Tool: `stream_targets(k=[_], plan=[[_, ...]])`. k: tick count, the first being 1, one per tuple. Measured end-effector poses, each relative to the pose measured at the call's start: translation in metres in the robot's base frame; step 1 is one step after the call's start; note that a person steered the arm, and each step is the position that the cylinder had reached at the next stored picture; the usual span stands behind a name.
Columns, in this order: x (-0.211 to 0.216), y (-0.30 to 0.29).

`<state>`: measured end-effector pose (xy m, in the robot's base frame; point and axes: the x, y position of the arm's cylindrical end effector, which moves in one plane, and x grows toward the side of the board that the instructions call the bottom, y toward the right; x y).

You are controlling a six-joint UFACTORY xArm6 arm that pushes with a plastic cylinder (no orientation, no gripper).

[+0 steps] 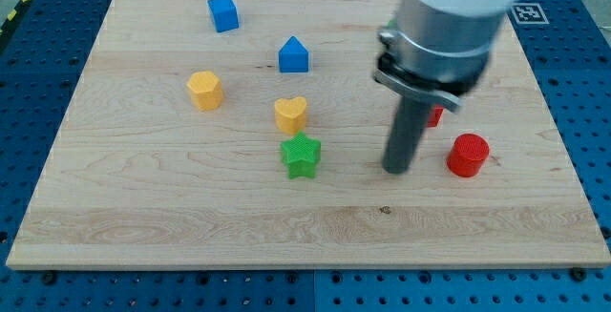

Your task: Move the red star into the red circle

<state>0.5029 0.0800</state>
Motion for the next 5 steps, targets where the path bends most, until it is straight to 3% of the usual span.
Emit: stream_targets(k=[1,3,5], plan=[[-0.043,-0.023],[-0.099,0.002],[-0.061,0.047]])
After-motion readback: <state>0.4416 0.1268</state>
